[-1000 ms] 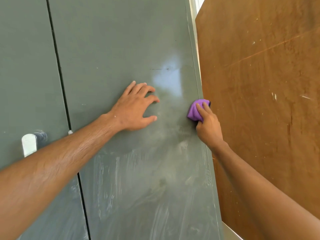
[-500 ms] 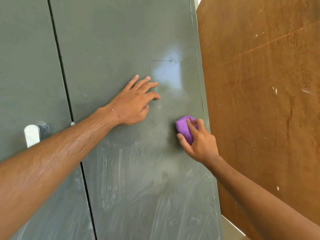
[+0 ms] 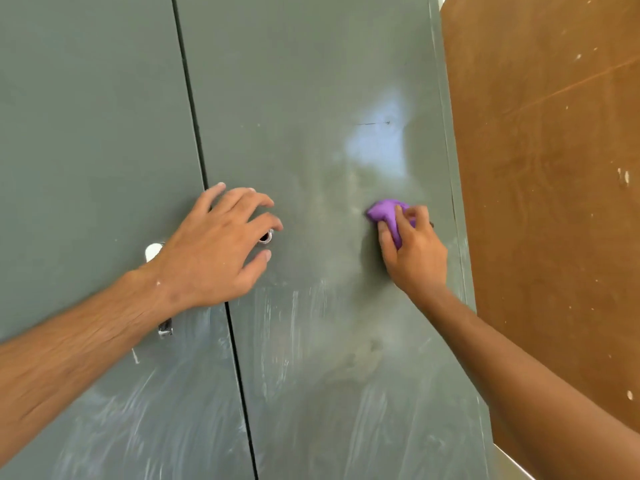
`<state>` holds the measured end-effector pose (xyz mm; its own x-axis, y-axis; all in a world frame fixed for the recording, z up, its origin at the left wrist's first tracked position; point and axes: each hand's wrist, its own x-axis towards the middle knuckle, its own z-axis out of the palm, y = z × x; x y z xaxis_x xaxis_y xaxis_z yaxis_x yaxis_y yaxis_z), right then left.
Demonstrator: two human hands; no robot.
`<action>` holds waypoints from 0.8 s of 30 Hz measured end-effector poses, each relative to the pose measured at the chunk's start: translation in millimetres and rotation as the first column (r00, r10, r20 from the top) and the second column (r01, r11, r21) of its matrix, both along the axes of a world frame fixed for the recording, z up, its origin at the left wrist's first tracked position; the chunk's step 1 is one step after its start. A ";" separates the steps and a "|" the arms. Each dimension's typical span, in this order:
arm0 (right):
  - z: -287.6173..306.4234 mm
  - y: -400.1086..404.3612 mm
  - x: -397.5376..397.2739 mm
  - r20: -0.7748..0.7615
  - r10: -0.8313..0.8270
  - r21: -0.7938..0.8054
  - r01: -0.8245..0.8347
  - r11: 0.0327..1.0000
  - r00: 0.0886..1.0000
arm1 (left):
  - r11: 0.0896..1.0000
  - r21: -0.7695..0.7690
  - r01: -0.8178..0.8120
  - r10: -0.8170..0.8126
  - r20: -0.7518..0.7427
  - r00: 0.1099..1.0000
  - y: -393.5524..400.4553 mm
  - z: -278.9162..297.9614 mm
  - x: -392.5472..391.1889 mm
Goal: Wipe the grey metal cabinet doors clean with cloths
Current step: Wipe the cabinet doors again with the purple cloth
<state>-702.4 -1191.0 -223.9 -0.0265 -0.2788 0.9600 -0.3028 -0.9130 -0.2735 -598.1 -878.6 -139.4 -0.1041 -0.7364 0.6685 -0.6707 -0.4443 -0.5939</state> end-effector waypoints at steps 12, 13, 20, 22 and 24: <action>13.3 83.5 34.2 0.045 0.220 -0.260 -0.201 0.944 0.975 | 0.950 -0.302 -0.080 0.087 0.008 0.996 37.4 -30.4 21.7; 4.9 100.3 44.0 -0.009 0.267 -0.336 -0.254 0.907 0.964 | 0.945 -0.318 -0.073 0.080 0.010 0.997 36.7 -32.2 25.6; -8.5 117.5 48.9 -0.157 0.263 -0.522 -0.306 0.796 0.952 | 0.929 -0.367 0.056 -0.024 0.090 0.996 32.1 -37.3 34.6; 0.1 139.4 56.0 -0.103 0.274 -0.446 -0.291 0.846 0.956 | 0.926 -0.374 0.057 -0.033 0.072 0.997 32.8 -37.6 33.6; -18.1 158.7 66.7 -0.193 0.293 -0.520 -0.351 0.778 0.936 | 0.925 -0.378 0.049 -0.029 0.058 0.998 34.0 -37.8 32.3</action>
<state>-635.7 -1032.3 -242.0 0.0706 0.3080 0.9488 0.0378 -0.9513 0.3060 -565.8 -844.6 -177.1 -0.1682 -0.4238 0.8900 -0.6660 -0.6168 -0.4196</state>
